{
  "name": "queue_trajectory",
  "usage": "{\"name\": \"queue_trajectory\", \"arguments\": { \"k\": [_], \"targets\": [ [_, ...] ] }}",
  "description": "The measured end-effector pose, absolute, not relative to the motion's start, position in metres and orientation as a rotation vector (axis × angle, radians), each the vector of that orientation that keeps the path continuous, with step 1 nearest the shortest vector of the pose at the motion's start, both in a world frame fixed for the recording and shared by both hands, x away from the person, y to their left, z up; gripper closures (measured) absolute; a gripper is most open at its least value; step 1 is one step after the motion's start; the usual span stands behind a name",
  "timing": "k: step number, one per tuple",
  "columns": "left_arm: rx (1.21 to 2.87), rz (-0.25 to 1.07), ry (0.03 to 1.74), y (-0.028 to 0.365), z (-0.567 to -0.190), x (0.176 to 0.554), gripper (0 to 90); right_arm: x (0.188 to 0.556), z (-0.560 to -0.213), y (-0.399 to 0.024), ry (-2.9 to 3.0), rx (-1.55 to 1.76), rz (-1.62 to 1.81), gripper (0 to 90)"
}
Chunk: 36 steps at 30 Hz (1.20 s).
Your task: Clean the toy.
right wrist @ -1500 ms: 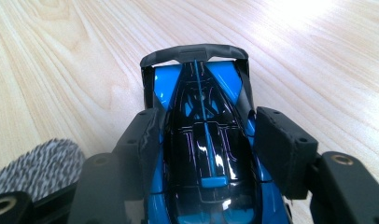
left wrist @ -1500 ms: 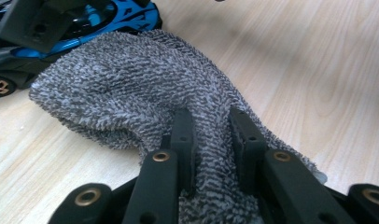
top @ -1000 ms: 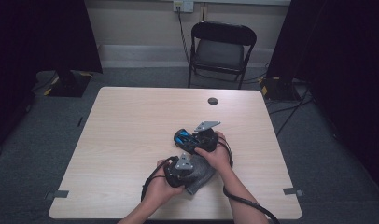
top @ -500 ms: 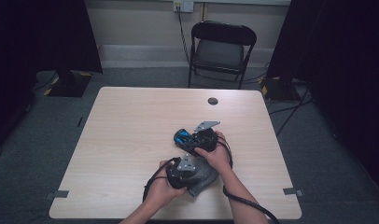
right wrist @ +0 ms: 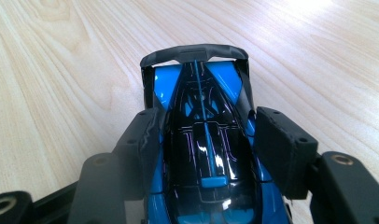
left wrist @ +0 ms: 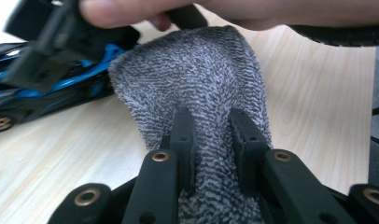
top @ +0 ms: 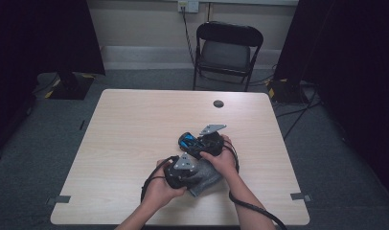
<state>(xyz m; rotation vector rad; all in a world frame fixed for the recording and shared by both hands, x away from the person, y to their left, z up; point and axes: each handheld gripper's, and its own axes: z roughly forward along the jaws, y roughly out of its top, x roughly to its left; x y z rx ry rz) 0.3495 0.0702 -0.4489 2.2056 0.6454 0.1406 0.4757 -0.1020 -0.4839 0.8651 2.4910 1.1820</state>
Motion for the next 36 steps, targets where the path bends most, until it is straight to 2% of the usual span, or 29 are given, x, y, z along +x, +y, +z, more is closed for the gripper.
{"name": "queue_trajectory", "arguments": {
  "k": [13, 25, 36],
  "targets": [
    [2.118, 0.233, 0.755, 0.114, -0.432, 0.366, 74.0, 0.475, -0.484, -0.102, 2.487, 0.865, 1.182, 41.3],
    [2.079, 0.272, 0.842, 0.143, -0.429, 0.377, 74.2, 0.475, -0.484, -0.102, 2.487, 0.862, 1.182, 41.3],
    [2.016, 0.372, 0.945, 0.166, -0.431, 0.385, 74.2, 0.475, -0.484, -0.101, 2.489, 0.86, 1.176, 41.3]
  ]
}}
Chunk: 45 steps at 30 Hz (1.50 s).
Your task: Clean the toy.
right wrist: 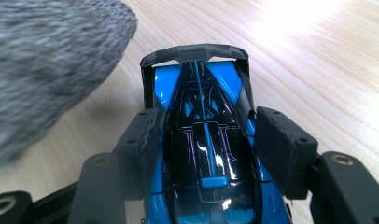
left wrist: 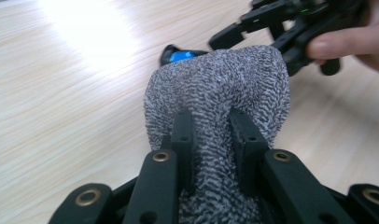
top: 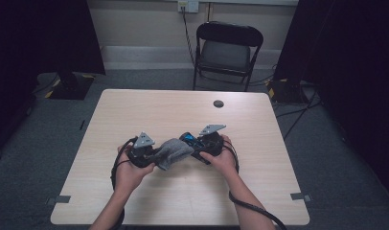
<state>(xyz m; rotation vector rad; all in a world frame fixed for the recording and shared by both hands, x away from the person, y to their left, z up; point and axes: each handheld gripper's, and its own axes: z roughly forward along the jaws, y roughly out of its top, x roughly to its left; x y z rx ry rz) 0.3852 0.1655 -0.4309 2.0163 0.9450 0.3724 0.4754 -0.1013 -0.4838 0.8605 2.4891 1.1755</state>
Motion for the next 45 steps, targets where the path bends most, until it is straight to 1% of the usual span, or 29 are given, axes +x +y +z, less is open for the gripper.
{"name": "queue_trajectory", "arguments": {
  "k": [13, 18, 23, 25, 32, 39, 45],
  "targets": [
    [1.96, 0.446, 1.054, 0.183, -0.442, 0.399, 74.1, 0.476, -0.484, -0.101, 2.49, 0.862, 1.177, 41.4],
    [1.964, 0.491, 1.119, 0.188, -0.449, 0.404, 74.0, 0.476, -0.484, -0.101, 2.492, 0.86, 1.174, 41.4],
    [1.995, 0.551, 1.165, 0.184, -0.457, 0.408, 73.6, 0.476, -0.484, -0.101, 2.493, 0.858, 1.175, 41.4],
    [2.026, 0.551, 1.186, 0.181, -0.462, 0.411, 73.6, 0.476, -0.484, -0.101, 2.492, 0.858, 1.179, 41.4],
    [2.112, 0.5, 1.161, 0.166, -0.47, 0.412, 73.5, 0.477, -0.483, -0.1, 2.496, 0.856, 1.175, 41.3],
    [2.169, 0.462, 1.137, 0.157, -0.475, 0.41, 73.5, 0.477, -0.483, -0.1, 2.498, 0.857, 1.171, 41.4],
    [2.183, 0.422, 1.123, 0.15, -0.476, 0.408, 74.1, 0.477, -0.483, -0.1, 2.499, 0.857, 1.165, 41.3]
  ]
}}
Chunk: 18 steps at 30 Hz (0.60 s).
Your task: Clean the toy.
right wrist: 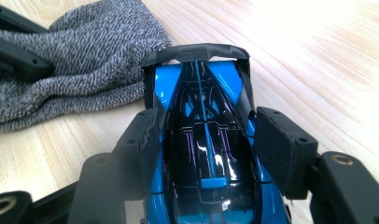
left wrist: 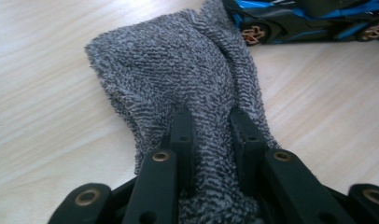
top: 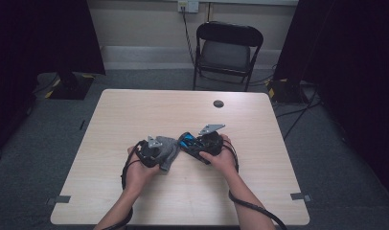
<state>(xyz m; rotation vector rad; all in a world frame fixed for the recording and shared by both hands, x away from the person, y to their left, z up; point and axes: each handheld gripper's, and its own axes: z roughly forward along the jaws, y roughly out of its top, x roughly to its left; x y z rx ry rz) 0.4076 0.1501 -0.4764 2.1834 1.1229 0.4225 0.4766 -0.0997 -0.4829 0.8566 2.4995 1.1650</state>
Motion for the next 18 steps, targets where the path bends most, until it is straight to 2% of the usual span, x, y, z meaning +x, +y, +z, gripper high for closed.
{"name": "queue_trajectory", "arguments": {
  "k": [18],
  "targets": [
    [2.214, 0.335, 1.043, 0.129, -0.475, 0.396, 74.5, 0.477, -0.483, -0.1, 2.502, 0.858, 1.163, 41.3]
  ]
}}
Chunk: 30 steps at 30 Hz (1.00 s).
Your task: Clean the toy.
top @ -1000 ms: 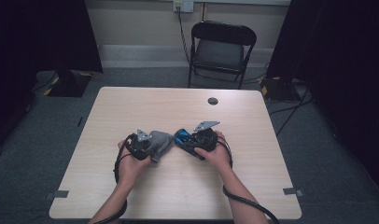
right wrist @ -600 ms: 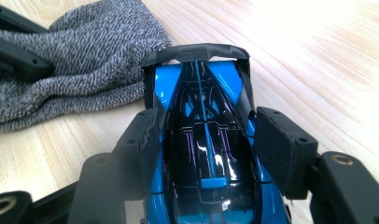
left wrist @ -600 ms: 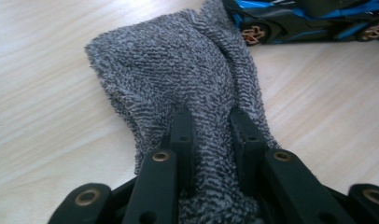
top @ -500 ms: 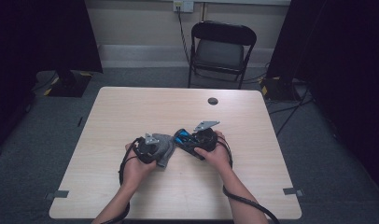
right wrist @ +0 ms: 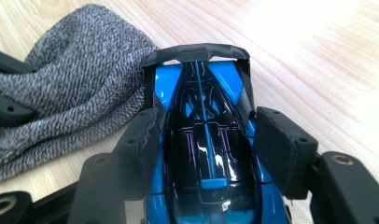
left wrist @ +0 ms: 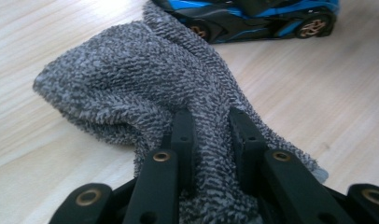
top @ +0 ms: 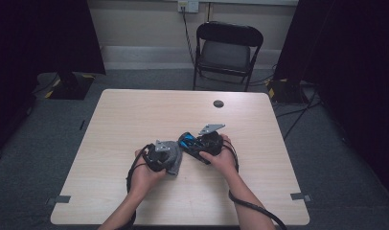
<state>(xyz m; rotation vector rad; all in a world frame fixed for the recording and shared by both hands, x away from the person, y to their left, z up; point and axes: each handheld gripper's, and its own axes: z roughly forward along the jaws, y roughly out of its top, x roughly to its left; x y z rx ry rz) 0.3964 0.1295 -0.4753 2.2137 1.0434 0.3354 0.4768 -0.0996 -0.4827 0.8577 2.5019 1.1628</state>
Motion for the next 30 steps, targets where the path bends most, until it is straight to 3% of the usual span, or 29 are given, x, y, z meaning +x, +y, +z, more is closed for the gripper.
{"name": "queue_trajectory", "arguments": {
  "k": [30],
  "targets": [
    [2.246, 0.261, 0.904, 0.097, -0.474, 0.378, 74.7, 0.477, -0.482, -0.099, 2.503, 0.858, 1.16, 41.3]
  ]
}}
